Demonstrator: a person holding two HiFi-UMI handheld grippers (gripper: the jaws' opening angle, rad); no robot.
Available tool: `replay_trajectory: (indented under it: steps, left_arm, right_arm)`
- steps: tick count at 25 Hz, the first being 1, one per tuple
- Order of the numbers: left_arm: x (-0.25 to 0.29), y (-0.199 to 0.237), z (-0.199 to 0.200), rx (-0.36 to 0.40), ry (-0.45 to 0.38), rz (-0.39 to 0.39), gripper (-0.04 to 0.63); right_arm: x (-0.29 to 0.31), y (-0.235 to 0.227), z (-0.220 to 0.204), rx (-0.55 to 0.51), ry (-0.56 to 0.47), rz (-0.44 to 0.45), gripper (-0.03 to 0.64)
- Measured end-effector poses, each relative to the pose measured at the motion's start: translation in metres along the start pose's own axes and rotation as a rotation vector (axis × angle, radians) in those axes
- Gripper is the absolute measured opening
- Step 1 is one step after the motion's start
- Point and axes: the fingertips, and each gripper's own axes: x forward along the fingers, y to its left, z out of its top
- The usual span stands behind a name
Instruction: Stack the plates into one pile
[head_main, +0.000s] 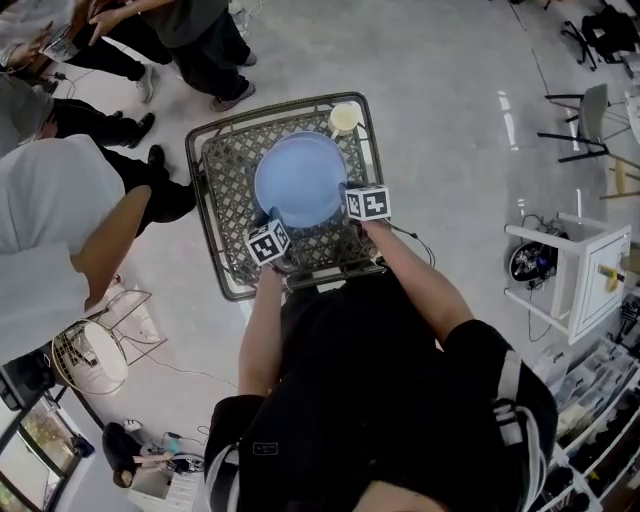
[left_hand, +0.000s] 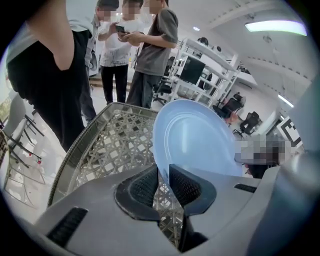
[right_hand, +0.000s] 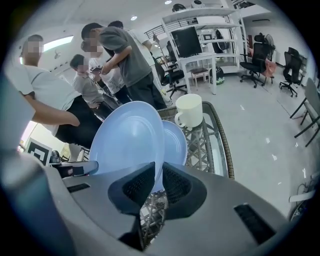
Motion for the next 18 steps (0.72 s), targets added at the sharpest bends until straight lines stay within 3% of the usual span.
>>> replay_trajectory:
  steps: [18]
  left_arm:
    - [0.056, -0.014, -0.011, -0.047, 0.094, 0.058, 0.078]
  right_arm:
    - [0.036, -0.043, 0.010, -0.011, 0.094, 0.012, 0.046]
